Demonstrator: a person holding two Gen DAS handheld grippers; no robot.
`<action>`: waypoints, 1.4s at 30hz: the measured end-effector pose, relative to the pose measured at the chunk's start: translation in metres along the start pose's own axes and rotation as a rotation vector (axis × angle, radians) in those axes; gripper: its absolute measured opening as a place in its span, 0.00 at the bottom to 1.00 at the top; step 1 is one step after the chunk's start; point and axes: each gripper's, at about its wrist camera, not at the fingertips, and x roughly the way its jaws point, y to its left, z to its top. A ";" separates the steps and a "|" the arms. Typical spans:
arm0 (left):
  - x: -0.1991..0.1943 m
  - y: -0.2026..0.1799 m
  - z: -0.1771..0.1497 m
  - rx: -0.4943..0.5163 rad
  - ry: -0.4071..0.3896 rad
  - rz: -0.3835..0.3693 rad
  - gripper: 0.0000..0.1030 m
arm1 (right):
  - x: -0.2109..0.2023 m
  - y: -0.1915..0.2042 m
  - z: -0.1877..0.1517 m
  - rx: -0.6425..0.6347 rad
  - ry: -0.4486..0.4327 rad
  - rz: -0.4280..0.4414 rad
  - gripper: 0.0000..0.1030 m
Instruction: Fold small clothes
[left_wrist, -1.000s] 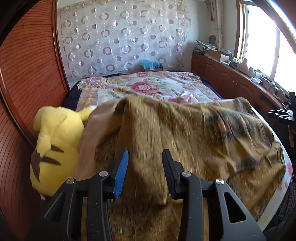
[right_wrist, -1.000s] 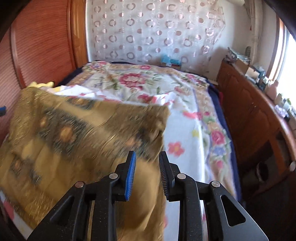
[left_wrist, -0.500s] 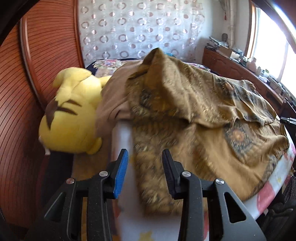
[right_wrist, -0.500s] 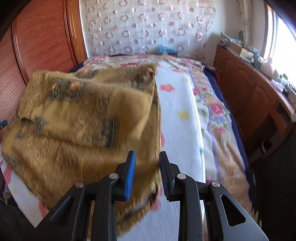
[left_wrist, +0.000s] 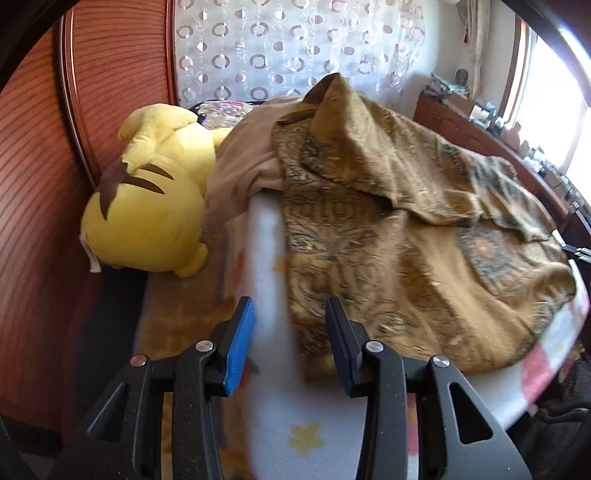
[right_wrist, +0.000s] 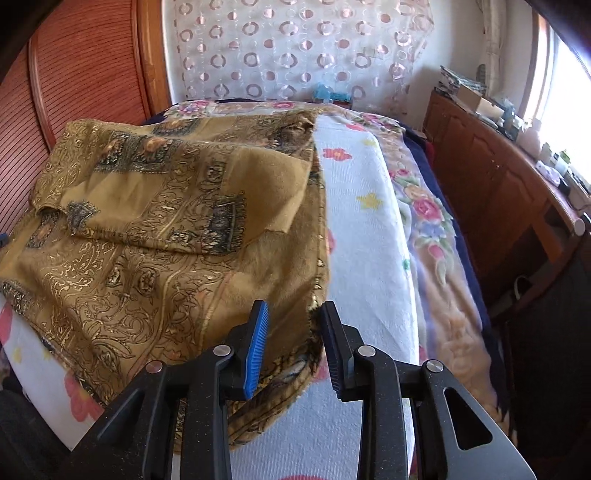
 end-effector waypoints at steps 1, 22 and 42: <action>-0.003 -0.002 -0.002 0.002 -0.001 -0.021 0.40 | 0.000 -0.002 -0.001 0.006 0.001 -0.003 0.32; -0.075 -0.042 0.027 0.072 -0.115 -0.108 0.07 | -0.018 0.002 -0.012 -0.051 -0.031 0.073 0.05; -0.049 -0.027 0.031 0.021 -0.046 -0.062 0.36 | -0.054 -0.003 -0.021 0.009 -0.064 0.075 0.11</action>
